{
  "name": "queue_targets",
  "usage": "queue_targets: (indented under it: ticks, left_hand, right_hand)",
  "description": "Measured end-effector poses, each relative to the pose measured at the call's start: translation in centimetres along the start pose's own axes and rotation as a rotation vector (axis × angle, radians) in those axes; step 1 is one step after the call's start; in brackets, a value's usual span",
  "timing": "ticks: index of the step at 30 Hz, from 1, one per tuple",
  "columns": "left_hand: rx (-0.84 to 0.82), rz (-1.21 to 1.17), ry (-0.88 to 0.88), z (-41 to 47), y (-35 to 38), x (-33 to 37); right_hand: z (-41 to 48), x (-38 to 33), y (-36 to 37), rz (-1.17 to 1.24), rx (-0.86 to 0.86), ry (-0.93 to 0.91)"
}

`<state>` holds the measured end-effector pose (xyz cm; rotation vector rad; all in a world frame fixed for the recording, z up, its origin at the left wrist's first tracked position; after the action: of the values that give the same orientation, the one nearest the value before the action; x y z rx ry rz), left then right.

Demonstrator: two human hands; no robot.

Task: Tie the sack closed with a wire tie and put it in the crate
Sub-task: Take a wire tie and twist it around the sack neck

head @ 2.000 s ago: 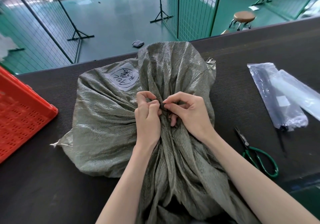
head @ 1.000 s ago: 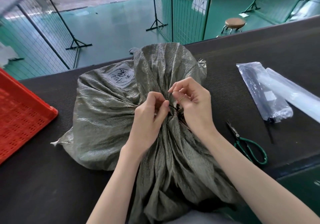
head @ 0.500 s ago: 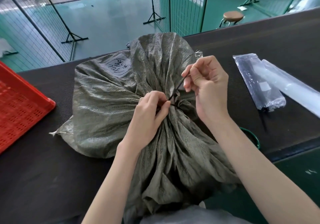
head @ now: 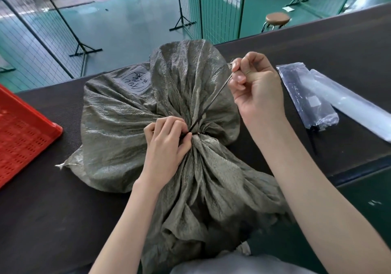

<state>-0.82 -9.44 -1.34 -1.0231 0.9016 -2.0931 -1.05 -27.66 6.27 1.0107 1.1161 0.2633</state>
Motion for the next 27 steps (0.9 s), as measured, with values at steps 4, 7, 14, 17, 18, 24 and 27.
queue_targets:
  ticks: [4,7,14,17,18,24,27]
  left_hand:
    - [0.01,-0.002,-0.022,-0.4,0.3,0.0]
    - [0.014,-0.002,-0.028,-0.8,0.5,-0.3]
    - [0.001,0.009,-0.044,-1.2,1.2,-0.7]
    - [-0.007,-0.007,-0.068,-1.5,1.6,-0.9]
    - [-0.011,-0.011,-0.077,-1.5,1.8,-0.9]
    - [-0.019,-0.009,-0.121,-1.7,2.2,-1.2]
    - [-0.025,0.003,-0.185,-1.5,2.8,-0.8]
  right_hand:
    - [0.2,-0.9,0.2,0.072,0.015,-0.005]
    - [0.2,-1.5,0.5,0.064,0.01,-0.015]
    - [0.0,-2.6,0.9,0.122,0.046,-0.022]
    - [0.1,-3.0,1.0,0.11,0.042,-0.041]
    - [0.1,-3.2,1.0,0.101,0.042,-0.047]
    - [0.3,-3.6,1.1,-0.06,-0.04,-0.156]
    - [0.1,-4.0,1.4,-0.249,-0.139,-0.261]
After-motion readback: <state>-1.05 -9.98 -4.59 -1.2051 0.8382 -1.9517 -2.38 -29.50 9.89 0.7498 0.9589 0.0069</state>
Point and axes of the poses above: each hand's wrist, its own z-axis towards the middle knuckle, its own y-axis out of the palm, x = y × z, the point moved 4 cm from there along z, towards the middle knuckle, and after that the axes turned 12 degrees about -y, right-handed, at the moved point
